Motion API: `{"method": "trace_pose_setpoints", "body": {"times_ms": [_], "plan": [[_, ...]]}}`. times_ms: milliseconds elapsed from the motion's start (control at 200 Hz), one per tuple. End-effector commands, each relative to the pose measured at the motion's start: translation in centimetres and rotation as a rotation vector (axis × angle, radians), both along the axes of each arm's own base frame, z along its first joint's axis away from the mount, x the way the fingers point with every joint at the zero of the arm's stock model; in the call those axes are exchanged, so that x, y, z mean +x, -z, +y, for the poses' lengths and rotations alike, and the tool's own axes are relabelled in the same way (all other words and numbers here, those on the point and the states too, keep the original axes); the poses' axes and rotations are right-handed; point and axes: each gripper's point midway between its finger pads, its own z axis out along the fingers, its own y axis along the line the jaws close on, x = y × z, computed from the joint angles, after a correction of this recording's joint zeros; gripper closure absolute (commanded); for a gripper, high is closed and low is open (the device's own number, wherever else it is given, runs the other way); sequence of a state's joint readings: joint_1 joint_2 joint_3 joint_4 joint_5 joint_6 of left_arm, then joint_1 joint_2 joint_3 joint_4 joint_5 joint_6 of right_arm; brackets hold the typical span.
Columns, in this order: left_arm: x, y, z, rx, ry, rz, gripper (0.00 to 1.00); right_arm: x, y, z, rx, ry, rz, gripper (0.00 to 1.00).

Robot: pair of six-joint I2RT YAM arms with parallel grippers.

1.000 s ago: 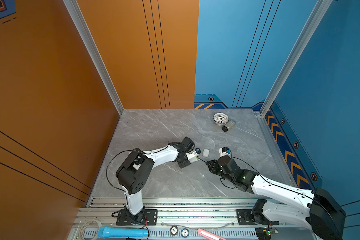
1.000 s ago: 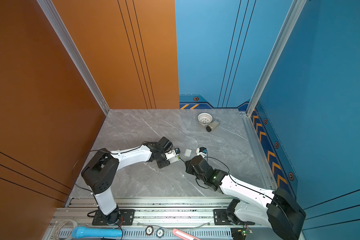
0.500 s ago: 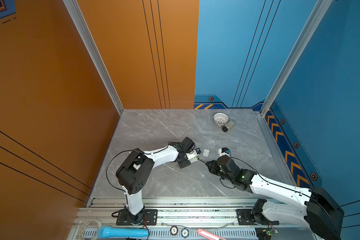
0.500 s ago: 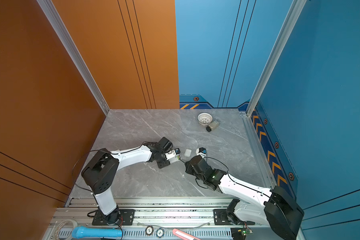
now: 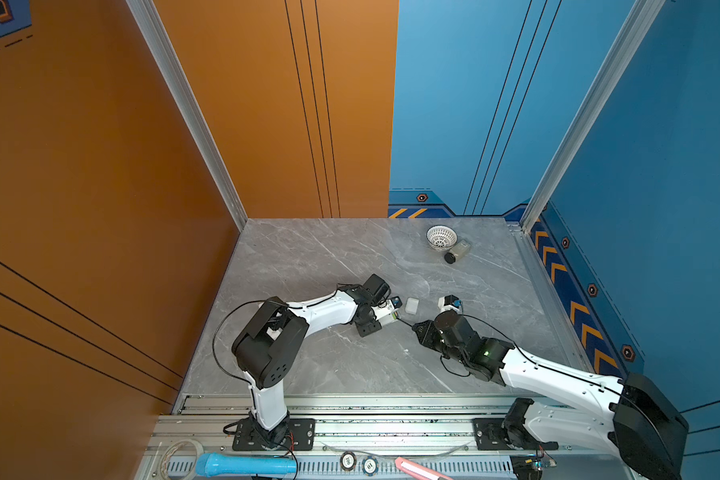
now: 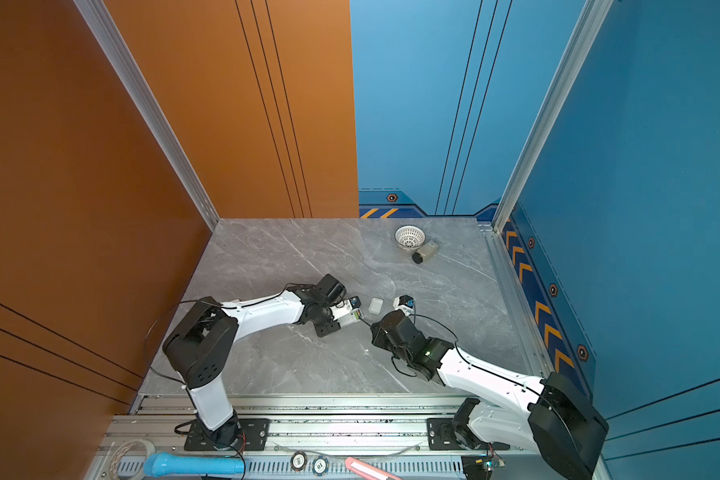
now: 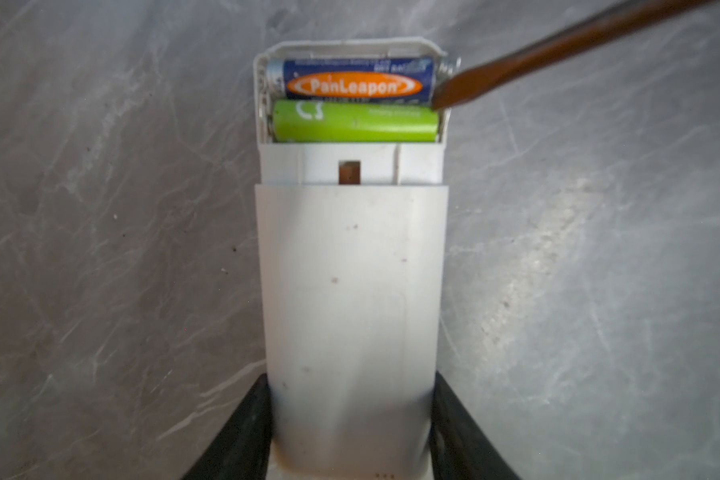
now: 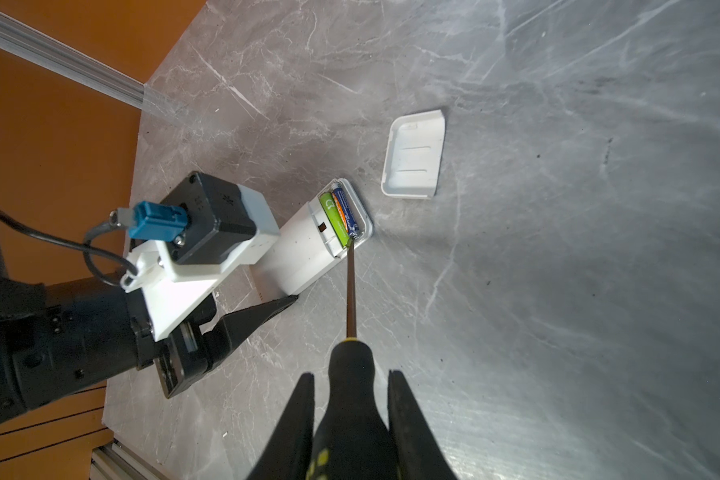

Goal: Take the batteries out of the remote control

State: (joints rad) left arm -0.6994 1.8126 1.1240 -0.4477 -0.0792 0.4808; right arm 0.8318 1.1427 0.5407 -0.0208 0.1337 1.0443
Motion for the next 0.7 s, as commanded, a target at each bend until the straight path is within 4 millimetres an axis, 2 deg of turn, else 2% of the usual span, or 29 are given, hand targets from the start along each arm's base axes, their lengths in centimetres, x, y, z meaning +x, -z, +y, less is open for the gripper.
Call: {"method": "trace_pose_setpoints", "body": {"times_ms": [0, 300, 501, 696], "plan": [[-0.4, 0.3, 0.0, 0.011, 0.007, -0.001, 1.00, -0.5, 1.7, -1.3, -0.061, 0.028, 0.051, 1.00], [-1.0, 0.0, -0.8, 0.000, 0.032, 0.001, 1.00, 0.1, 2.2, -1.3, -0.094, 0.042, 0.059, 1.00], [-1.8, -0.3, -1.6, -0.024, 0.062, 0.020, 1.00, 0.4, 2.2, -1.7, -0.190, 0.072, 0.027, 1.00], [-3.0, -0.3, -2.6, -0.071, 0.091, 0.094, 1.00, 0.5, 2.3, 0.4, -0.208, 0.017, -0.106, 1.00]]}}
